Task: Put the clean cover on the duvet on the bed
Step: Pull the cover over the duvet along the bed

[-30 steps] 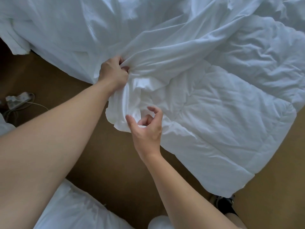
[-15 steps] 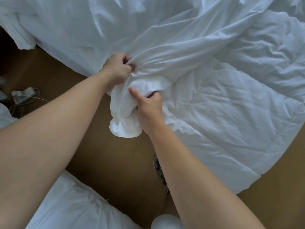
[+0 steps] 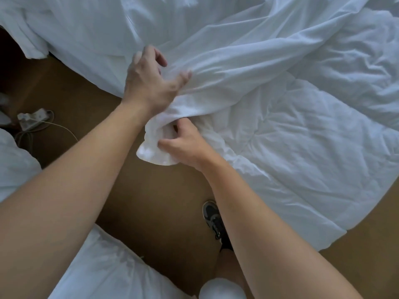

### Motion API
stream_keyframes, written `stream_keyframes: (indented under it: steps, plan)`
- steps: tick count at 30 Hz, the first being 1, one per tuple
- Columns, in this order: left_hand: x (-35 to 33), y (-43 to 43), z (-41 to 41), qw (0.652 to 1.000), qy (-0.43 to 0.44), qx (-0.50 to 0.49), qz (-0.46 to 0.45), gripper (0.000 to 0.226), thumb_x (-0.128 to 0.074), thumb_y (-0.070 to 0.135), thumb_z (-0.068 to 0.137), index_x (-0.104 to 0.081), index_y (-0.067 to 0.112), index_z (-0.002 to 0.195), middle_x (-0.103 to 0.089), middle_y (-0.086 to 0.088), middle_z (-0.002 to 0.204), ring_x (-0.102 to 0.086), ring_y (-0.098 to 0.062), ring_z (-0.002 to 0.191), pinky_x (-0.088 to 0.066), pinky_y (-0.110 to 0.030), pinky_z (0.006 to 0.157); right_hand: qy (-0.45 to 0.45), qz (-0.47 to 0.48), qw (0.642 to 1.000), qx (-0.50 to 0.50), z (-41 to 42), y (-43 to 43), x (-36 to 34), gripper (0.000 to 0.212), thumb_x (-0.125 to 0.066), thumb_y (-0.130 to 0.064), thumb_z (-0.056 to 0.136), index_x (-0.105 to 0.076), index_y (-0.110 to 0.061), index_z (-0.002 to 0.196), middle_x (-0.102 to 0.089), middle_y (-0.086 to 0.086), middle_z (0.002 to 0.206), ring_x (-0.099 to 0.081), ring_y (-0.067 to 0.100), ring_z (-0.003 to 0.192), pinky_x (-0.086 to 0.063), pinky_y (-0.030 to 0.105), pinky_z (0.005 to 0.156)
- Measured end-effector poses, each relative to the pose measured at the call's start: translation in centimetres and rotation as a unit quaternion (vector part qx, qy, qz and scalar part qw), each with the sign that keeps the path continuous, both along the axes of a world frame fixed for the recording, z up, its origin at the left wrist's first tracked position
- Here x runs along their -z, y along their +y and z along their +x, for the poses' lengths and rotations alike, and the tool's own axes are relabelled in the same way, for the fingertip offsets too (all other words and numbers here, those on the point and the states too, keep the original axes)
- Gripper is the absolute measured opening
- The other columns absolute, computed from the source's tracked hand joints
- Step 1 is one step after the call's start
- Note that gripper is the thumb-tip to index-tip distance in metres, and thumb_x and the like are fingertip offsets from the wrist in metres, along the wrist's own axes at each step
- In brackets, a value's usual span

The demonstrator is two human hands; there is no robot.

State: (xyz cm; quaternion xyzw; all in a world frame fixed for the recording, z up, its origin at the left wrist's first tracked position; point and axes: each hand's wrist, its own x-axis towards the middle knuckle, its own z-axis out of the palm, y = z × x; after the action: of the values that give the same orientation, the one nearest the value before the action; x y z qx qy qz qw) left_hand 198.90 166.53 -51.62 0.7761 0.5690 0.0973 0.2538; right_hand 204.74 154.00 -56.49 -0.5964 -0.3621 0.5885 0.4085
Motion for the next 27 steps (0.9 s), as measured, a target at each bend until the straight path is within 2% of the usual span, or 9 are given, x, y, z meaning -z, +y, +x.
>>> stream_keyframes:
  steps: [3,5,9,12,16,20,22,25,27]
  plan:
    - [-2.1,-3.2,-3.1,0.995,0.091,-0.009,-0.024,0.073,-0.062,0.088,0.065,-0.049,0.025,0.099,-0.049,0.009,0.094,-0.05,-0.006,0.08,-0.036,-0.025,0.059,-0.009,-0.006,1.0,0.028,1.4,0.0,0.0,0.05,-0.056,-0.004,0.082,-0.05,-0.013,0.131,-0.062,0.002,0.124,-0.062,0.019,0.113,-0.055,0.039,0.096]
    - [-2.2,-5.9,-5.2,0.983,0.109,-0.083,-0.119,0.071,-0.067,0.086,0.064,-0.052,0.025,0.098,-0.058,0.007,0.094,-0.058,-0.011,0.081,-0.045,-0.032,0.059,-0.019,0.014,0.998,0.05,2.2,0.5,-0.2,0.044,-0.062,-0.002,0.085,-0.053,-0.015,0.127,-0.067,-0.001,0.114,-0.066,0.013,0.104,-0.057,0.034,0.09]
    - [-0.7,-10.1,-6.2,0.868,-0.136,-0.256,-0.402,0.043,-0.081,0.048,0.082,-0.058,0.027,0.112,-0.069,-0.003,0.113,-0.074,-0.022,0.089,-0.062,-0.039,0.064,-0.073,0.022,0.997,0.026,3.2,1.7,-0.5,0.047,-0.081,-0.017,0.075,-0.059,-0.025,0.116,-0.071,-0.012,0.097,-0.069,0.005,0.092,-0.06,0.031,0.083]
    - [1.4,-10.6,-5.4,0.812,-0.289,-0.319,-0.395,0.033,-0.072,0.001,0.09,-0.062,0.018,0.116,-0.072,-0.01,0.115,-0.075,-0.028,0.095,-0.062,-0.035,0.067,-0.061,0.027,0.997,0.025,3.5,2.0,-0.6,0.029,-0.075,-0.012,0.082,-0.066,-0.018,0.109,-0.074,-0.006,0.091,-0.073,0.011,0.082,-0.062,0.036,0.074]
    - [2.2,-10.1,-6.4,0.895,-0.206,-0.302,-0.256,0.031,-0.051,-0.005,0.088,-0.071,0.019,0.086,-0.072,-0.006,0.084,-0.065,-0.018,0.074,-0.047,-0.025,0.047,-0.082,0.036,0.994,0.068,4.1,2.5,-0.8,0.021,-0.07,-0.01,0.08,-0.071,-0.021,0.098,-0.074,-0.012,0.087,-0.071,0.005,0.084,-0.06,0.029,0.073]
    - [2.0,-10.0,-9.3,0.941,-0.113,-0.284,-0.144,0.019,-0.056,-0.004,0.084,-0.065,0.011,0.08,-0.065,-0.004,0.08,-0.067,-0.019,0.079,-0.058,-0.037,0.058,-0.128,0.026,0.984,0.124,4.1,3.5,-1.4,0.016,-0.075,-0.013,0.076,-0.075,-0.018,0.091,-0.076,-0.011,0.084,-0.071,0.001,0.081,-0.058,0.025,0.071]
    - [1.6,-10.2,-10.5,0.946,-0.099,-0.286,-0.114,0.015,-0.055,-0.005,0.085,-0.061,0.008,0.08,-0.062,-0.007,0.082,-0.062,-0.013,0.078,-0.056,-0.033,0.058,-0.146,-0.01,0.97,0.195,4.0,4.4,-2.2,0.037,-0.083,-0.028,0.067,-0.07,-0.018,0.1,-0.073,-0.006,0.096,-0.068,0.006,0.089,-0.058,0.029,0.078]
    - [0.9,-10.1,-12.1,0.943,-0.132,-0.251,-0.176,0.015,-0.052,-0.006,0.089,-0.062,0.005,0.084,-0.06,-0.012,0.08,-0.057,-0.018,0.072,-0.043,-0.03,0.055,-0.1,-0.061,0.967,0.228,3.8,5.6,-3.5,0.082,-0.089,-0.036,0.054,-0.052,-0.024,0.126,-0.061,-0.005,0.119,-0.06,0.011,0.108,-0.055,0.034,0.093]
    - [0.2,-10.1,-13.1,0.928,-0.167,-0.213,-0.257,0.02,-0.051,-0.006,0.094,-0.064,0.007,0.088,-0.06,-0.005,0.075,-0.056,-0.018,0.065,-0.042,-0.024,0.05,-0.027,-0.067,0.968,0.241,3.6,6.0,-3.9,0.083,-0.088,-0.025,0.055,-0.049,-0.02,0.128,-0.064,-0.005,0.116,-0.063,0.011,0.103,-0.058,0.035,0.09]
